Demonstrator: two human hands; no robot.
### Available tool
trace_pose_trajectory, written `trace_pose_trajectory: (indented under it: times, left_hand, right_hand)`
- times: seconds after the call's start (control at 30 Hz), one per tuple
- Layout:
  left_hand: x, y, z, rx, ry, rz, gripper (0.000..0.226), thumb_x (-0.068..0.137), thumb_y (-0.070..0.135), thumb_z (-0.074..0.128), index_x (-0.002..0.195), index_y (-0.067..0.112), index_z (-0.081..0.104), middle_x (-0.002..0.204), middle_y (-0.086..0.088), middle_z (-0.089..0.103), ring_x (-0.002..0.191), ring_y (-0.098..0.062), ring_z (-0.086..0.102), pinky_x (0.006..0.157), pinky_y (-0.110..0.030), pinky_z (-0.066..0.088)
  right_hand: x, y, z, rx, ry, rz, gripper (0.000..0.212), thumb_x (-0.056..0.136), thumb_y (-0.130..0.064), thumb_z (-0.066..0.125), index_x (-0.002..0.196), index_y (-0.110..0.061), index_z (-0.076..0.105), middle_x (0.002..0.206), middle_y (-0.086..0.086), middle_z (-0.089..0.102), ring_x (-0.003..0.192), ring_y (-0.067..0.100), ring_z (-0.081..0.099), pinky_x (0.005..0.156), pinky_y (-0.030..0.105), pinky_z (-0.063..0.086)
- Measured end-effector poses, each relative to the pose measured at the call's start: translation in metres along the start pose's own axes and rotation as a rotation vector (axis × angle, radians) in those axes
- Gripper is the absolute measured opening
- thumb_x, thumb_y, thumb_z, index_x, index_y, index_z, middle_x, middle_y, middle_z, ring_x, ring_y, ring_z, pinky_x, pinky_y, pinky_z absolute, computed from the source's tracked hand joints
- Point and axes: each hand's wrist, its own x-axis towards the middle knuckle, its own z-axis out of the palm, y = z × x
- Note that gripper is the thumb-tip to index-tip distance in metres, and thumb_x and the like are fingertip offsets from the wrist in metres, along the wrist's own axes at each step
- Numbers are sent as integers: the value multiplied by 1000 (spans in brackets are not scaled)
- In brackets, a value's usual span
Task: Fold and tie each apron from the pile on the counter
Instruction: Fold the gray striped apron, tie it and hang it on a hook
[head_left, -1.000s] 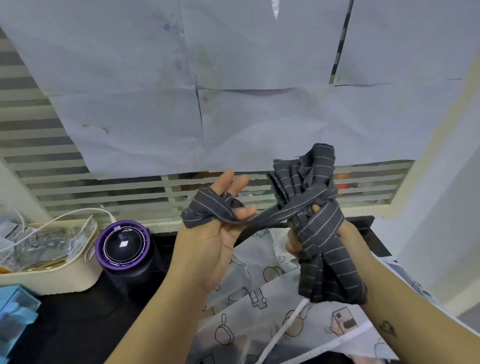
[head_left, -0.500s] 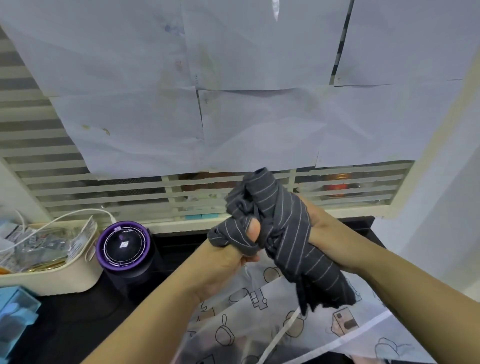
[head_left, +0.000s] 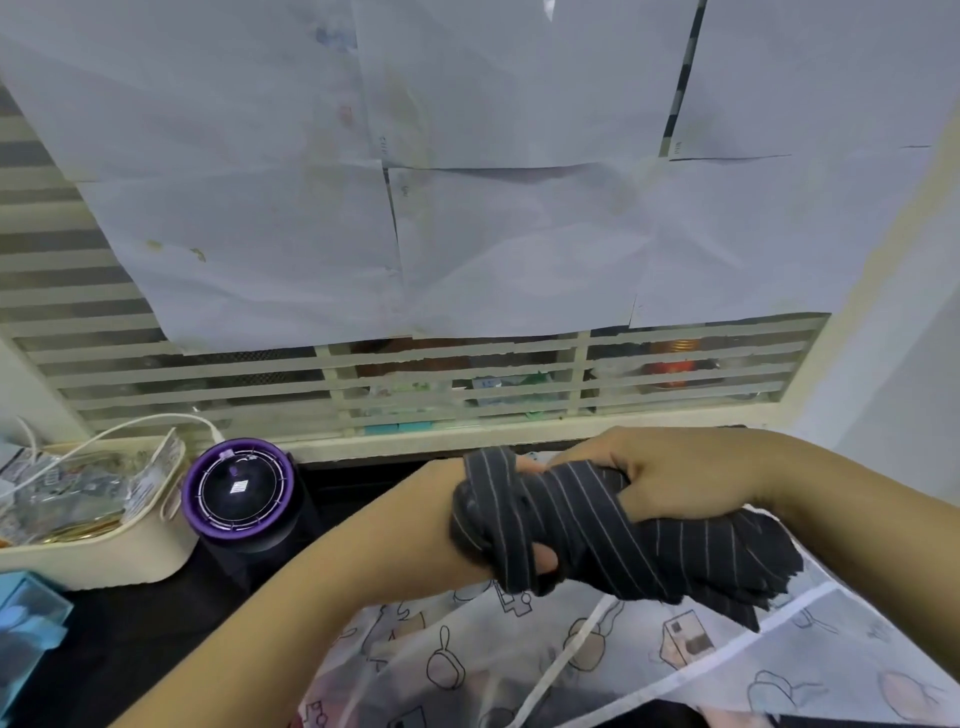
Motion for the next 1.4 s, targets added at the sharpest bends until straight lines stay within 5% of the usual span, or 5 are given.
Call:
trace_pose_trajectory:
  times: [0.5,0.63,0.77,0.97,1.4]
  left_hand:
    - [12,-4,-22,-228,-471,124,84,84,-6,62,88,76,49,88,51,53,86,25,52,76,2,39]
    - [11,-20,-2,-569,-271,-133,17,85,13,65,98,24,65,92,12,69,87,-4,63,81,-22,51]
    - [19,-39,19,-1144,217,-500,21,76,15,69,96,9,66,82,-13,69,75,-25,62,71,-41,51]
    - [26,-35,41,-1265,408,-521,10,86,10,58,88,7,68,76,-12,69,60,-20,63,56,-30,49]
    - [20,-39,55,-1119,527,-541,24,84,-3,62,108,2,64,85,-17,70,71,-26,66,54,-34,53]
  right_hand:
    - [6,-30,35,-668,125,-91,47,82,-18,62,122,-33,43,85,-6,56,80,14,58,70,35,54]
    - [8,-22,18,-597,341,-25,36,82,-35,68,112,-34,48,94,-23,48,88,-2,47,81,12,41]
    - [3,-6,4,-387,971,-85,21,82,-17,70,84,-31,55,77,-20,53,71,0,49,68,11,40]
    - [33,0,63,-185,725,40,28,85,-31,65,113,-28,59,102,-15,53,94,-1,49,86,16,44]
    - [43,31,82,-41,805,-13,4,86,-24,68,88,-28,69,96,-23,48,98,-3,49,81,10,45]
